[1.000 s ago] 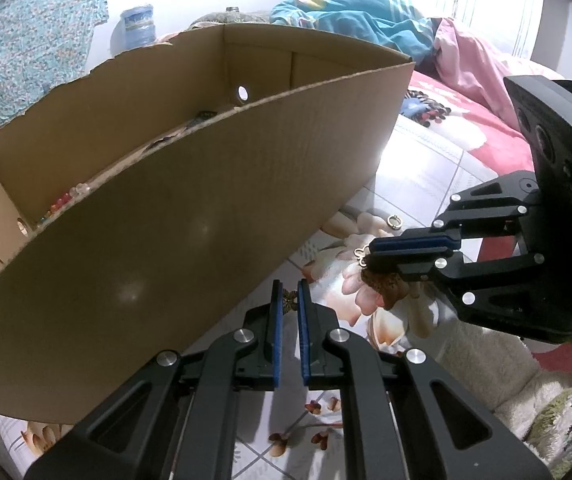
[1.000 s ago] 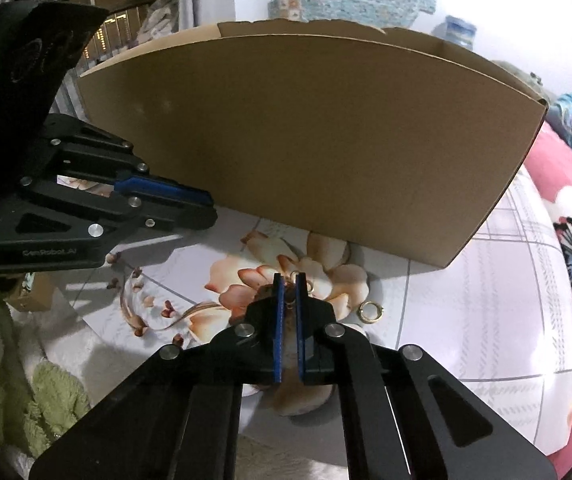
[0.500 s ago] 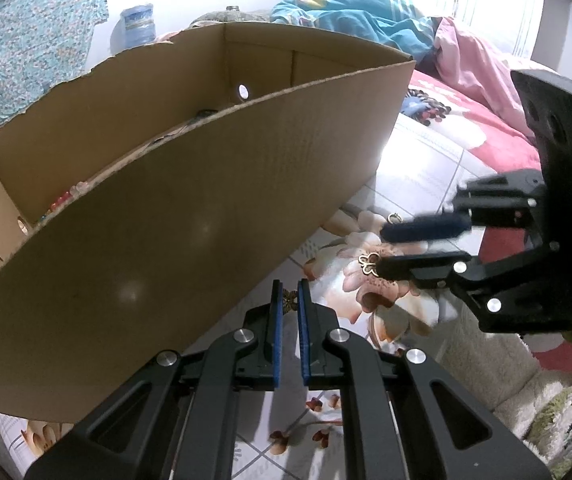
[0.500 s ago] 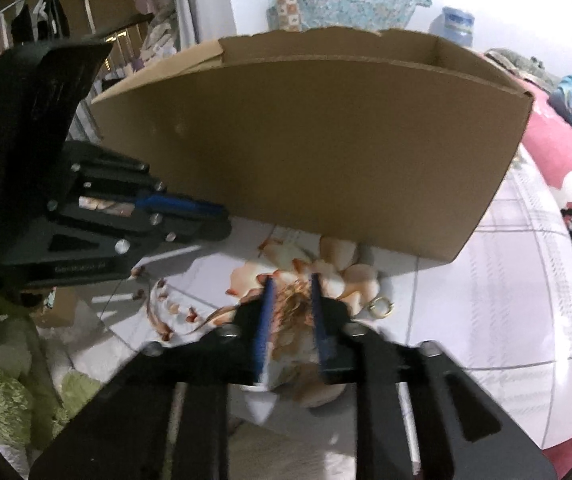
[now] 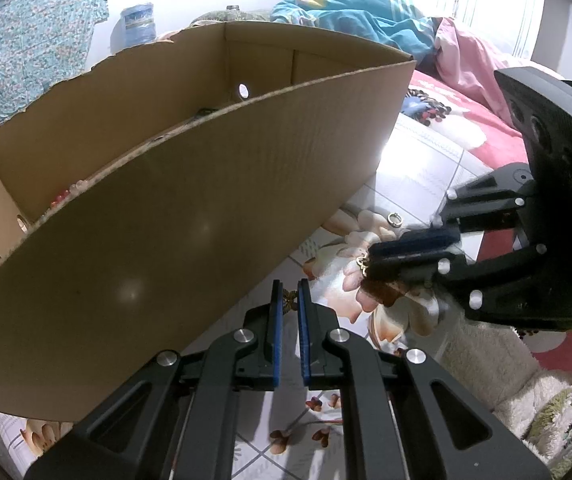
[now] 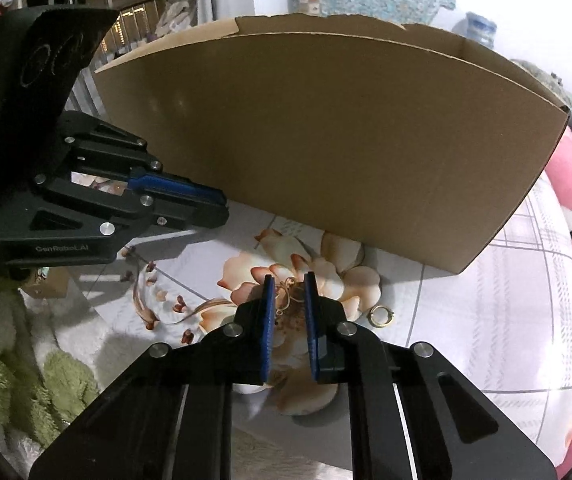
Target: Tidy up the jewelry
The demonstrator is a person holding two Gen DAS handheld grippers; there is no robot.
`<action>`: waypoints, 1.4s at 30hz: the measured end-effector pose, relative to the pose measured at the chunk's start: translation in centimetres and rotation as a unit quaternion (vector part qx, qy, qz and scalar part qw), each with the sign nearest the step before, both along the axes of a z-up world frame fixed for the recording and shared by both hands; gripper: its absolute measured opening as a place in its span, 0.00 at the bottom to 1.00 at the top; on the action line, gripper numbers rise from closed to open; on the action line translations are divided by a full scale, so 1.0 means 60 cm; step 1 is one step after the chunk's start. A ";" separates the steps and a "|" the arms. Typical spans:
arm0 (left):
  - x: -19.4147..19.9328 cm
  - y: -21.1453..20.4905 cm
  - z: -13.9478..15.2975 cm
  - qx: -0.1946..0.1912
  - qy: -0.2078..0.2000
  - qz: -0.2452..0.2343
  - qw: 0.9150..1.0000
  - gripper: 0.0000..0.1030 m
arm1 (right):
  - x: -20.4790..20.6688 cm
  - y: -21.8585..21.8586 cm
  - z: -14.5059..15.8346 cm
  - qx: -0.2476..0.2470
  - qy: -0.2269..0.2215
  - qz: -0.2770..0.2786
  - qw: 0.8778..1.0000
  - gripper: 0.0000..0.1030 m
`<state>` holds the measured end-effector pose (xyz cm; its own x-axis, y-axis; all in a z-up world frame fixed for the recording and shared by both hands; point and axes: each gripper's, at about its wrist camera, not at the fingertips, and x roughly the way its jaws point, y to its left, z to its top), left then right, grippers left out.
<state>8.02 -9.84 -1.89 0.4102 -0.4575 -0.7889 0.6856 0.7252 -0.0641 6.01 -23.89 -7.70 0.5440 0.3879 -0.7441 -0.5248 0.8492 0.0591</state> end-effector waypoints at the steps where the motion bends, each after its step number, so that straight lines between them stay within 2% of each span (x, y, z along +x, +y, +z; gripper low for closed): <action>1: 0.000 0.000 0.000 0.000 0.000 0.000 1.000 0.06 | 0.001 -0.003 0.000 0.001 0.000 -0.001 1.000 0.00; 8: 0.001 0.001 0.001 0.000 0.000 0.001 1.000 0.06 | -0.004 -0.004 0.010 0.009 0.004 -0.006 1.000 0.00; 15: 0.001 0.004 0.001 -0.002 -0.001 0.005 1.000 0.06 | 0.028 -0.036 0.016 -0.005 -0.003 -0.065 0.998 0.01; 21: 0.000 0.004 -0.003 -0.002 0.002 0.006 1.000 0.06 | 0.010 -0.004 0.013 -0.022 0.005 -0.041 0.999 0.02; 28: 0.005 0.007 -0.013 -0.004 0.007 0.012 1.000 0.06 | -0.012 0.011 0.014 0.005 0.030 -0.033 0.999 0.02; 31: 0.005 0.007 -0.016 -0.006 0.008 0.012 1.000 0.06 | -0.023 0.014 0.014 0.003 0.026 -0.025 0.999 0.06; 33: 0.005 0.008 -0.019 -0.005 0.009 0.012 1.000 0.06 | -0.032 0.016 0.017 -0.007 0.012 -0.022 1.000 0.22; 34: 0.005 0.009 -0.019 -0.006 0.008 0.012 1.000 0.06 | -0.035 0.016 0.019 -0.015 0.004 -0.022 1.000 0.24; 38: 0.007 0.011 -0.019 -0.008 0.008 0.012 1.000 0.06 | -0.023 0.010 0.024 -0.018 0.004 -0.020 1.000 0.24; 42: 0.007 0.012 -0.020 -0.012 0.009 0.014 1.000 0.06 | -0.002 -0.001 0.024 0.018 0.034 -0.009 0.999 0.25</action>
<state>8.45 -9.09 -3.06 0.4086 -0.4648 -0.7855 0.6633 0.7424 -0.0943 5.91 -23.96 -6.27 0.4993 0.4055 -0.7656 -0.5035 0.8550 0.1245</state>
